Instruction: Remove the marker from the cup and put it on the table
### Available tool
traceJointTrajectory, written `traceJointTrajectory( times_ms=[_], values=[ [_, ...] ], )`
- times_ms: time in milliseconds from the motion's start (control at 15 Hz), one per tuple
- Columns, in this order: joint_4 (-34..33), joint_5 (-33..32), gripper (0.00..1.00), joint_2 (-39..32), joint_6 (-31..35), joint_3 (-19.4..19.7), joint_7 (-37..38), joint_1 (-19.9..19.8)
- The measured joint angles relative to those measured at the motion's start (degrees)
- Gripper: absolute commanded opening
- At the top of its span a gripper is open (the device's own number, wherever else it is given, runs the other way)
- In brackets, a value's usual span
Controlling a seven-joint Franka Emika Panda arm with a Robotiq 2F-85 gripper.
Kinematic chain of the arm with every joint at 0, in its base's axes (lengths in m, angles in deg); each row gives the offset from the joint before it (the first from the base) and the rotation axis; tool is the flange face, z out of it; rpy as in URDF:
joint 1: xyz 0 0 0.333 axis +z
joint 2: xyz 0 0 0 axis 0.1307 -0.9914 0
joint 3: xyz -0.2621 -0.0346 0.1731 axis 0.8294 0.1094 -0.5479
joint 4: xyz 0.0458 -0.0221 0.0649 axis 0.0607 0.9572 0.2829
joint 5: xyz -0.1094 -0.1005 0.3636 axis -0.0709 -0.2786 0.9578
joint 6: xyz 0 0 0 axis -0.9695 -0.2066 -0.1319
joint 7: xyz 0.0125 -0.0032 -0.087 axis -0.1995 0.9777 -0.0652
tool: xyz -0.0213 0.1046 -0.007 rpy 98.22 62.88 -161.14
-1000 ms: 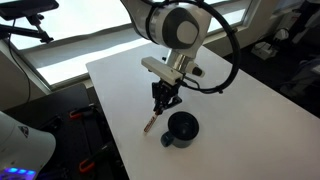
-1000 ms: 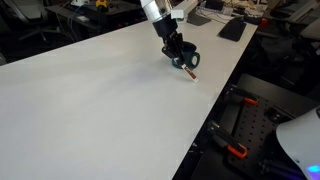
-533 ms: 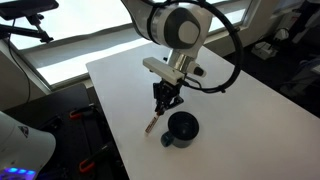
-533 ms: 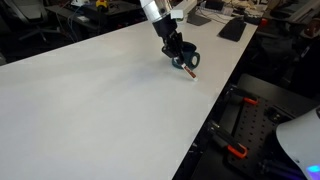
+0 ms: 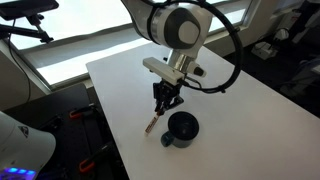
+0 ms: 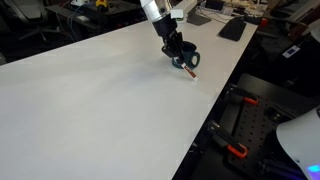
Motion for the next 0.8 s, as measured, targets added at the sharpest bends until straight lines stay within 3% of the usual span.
traceJointTrajectory(
  times_ms=[67,133,333,800],
  values=[
    [0.0,0.0,0.58,-0.03,0.02,0.0,0.0,-0.04],
    [0.0,0.0,0.41,-0.06,0.04,0.0,0.0,-0.1],
    [0.0,0.0,0.58,-0.14,0.04,0.0,0.0,-0.21],
    [0.0,0.0,0.58,-0.16,0.04,0.0,-0.01,-0.23]
  ],
)
